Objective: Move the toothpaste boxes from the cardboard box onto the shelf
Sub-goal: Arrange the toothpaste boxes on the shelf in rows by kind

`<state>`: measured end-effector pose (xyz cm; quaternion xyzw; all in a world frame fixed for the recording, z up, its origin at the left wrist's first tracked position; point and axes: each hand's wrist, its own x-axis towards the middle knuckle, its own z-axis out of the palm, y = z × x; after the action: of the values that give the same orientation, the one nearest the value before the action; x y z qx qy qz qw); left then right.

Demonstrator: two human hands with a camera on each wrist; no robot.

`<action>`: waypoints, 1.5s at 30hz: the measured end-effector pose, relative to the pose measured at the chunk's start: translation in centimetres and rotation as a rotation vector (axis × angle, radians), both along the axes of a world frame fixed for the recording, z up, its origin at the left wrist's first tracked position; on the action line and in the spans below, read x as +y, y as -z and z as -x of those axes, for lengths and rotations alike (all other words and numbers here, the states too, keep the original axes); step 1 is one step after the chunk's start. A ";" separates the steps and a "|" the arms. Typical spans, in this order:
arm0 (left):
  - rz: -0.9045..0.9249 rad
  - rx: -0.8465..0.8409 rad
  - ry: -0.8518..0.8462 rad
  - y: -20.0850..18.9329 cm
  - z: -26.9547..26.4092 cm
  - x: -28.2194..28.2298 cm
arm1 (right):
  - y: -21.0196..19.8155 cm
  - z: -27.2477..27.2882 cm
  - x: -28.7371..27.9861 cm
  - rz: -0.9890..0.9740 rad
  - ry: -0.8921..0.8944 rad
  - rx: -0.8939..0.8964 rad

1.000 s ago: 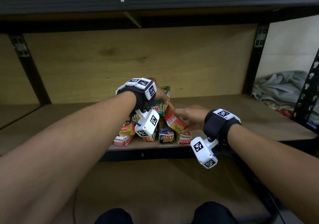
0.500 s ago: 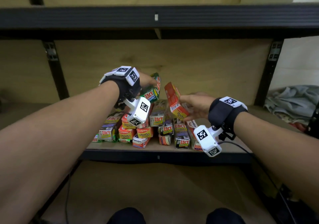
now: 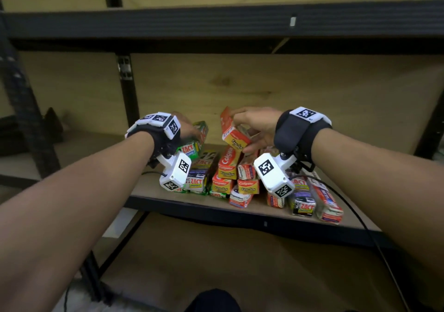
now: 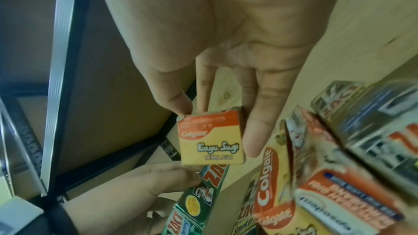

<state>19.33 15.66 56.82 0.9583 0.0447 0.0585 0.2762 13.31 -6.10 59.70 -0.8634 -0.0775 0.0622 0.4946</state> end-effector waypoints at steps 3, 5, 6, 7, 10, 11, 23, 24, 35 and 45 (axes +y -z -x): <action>0.035 0.017 0.032 1.6 0.6 1.6 | 0.7 -0.7 2.4 0.022 0.002 0.090; 0.035 0.033 0.044 2.6 0.8 2.7 | 1.4 -1.5 3.9 0.052 -0.021 0.127; 0.020 0.054 0.053 3.2 0.8 3.1 | 1.8 -2.0 4.5 0.091 -0.050 0.126; -0.002 0.074 0.061 3.7 0.7 3.5 | 2.2 -2.4 5.2 0.136 -0.093 0.132; -0.025 0.114 0.068 5.4 0.7 3.6 | 3.7 -4.1 6.4 0.221 -0.124 0.118; -0.001 0.103 0.069 6.1 -0.1 3.6 | 4.4 -5.3 6.6 0.227 -0.093 0.118; 0.163 0.075 -0.051 8.6 -2.9 1.9 | 5.0 -4.7 8.0 0.591 -0.040 -0.050; 0.142 0.071 -0.031 8.6 -2.7 2.0 | 5.0 -4.6 7.7 0.558 -0.051 -0.031; 0.198 -0.200 0.034 3.2 0.5 -2.7 | 2.2 -0.7 -1.0 0.157 0.068 0.077; -0.072 -0.178 0.408 1.0 3.1 -13.3 | 2.6 2.4 -12.4 0.284 0.242 0.107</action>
<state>16.24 2.36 55.79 0.9477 -0.1769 0.0875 0.2509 10.95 -18.53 57.06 -0.9230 0.0631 0.0585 0.3751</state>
